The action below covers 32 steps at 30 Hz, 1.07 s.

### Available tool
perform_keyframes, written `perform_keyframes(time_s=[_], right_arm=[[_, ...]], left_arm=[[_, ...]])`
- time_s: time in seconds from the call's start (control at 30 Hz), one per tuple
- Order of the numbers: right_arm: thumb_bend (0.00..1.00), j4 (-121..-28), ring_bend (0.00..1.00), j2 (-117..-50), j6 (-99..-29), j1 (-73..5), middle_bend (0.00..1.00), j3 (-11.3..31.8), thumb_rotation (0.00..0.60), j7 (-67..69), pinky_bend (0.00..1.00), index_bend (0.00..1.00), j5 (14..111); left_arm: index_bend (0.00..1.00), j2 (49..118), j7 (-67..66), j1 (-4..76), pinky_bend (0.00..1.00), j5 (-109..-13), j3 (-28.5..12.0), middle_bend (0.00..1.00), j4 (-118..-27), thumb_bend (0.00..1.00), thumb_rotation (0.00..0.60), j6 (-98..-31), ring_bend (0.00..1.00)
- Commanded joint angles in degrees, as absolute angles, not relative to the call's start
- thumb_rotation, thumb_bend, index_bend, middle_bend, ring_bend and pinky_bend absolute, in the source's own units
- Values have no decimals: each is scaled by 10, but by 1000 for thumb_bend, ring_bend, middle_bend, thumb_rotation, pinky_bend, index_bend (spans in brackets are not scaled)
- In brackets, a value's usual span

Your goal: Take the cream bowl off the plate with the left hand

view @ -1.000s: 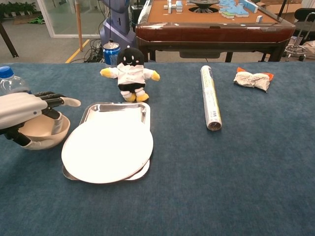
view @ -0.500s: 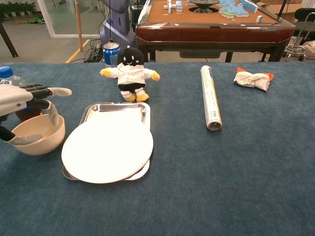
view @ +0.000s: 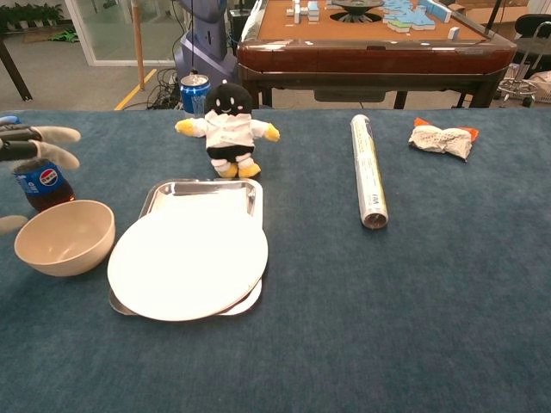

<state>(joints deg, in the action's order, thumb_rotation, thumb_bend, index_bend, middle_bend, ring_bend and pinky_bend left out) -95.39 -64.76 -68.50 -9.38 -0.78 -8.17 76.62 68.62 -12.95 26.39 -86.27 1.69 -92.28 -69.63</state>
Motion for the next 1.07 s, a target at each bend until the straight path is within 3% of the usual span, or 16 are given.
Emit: perform_keyframes(time_s=[0.03,0.47,0.7,1.07], right_arm=[[192,-956,0,-645,-692,-91,0,-7,600,-82,0,0,769],[193,-964,0,-648,-726,-78,0,-4,600,-109,0,0,775],[193,-959,0,-661,-761,-66,0,14,600,-138,0,0,751],[193,-972,0,-659,-818,-43,0,16,600,-153,0,0,777]], left_arm=[[165,657,-130,238,0,-864,10,0,-946,319,600,-738,0],[166,641,24,118,0,-870,15,0,-904,319,600,-893,0],[166,638,49,93,0,-872,12,0,-909,319,600,-912,0],[166,631,41,93,0,-839,-9,0,-915,319,600,-876,0]])
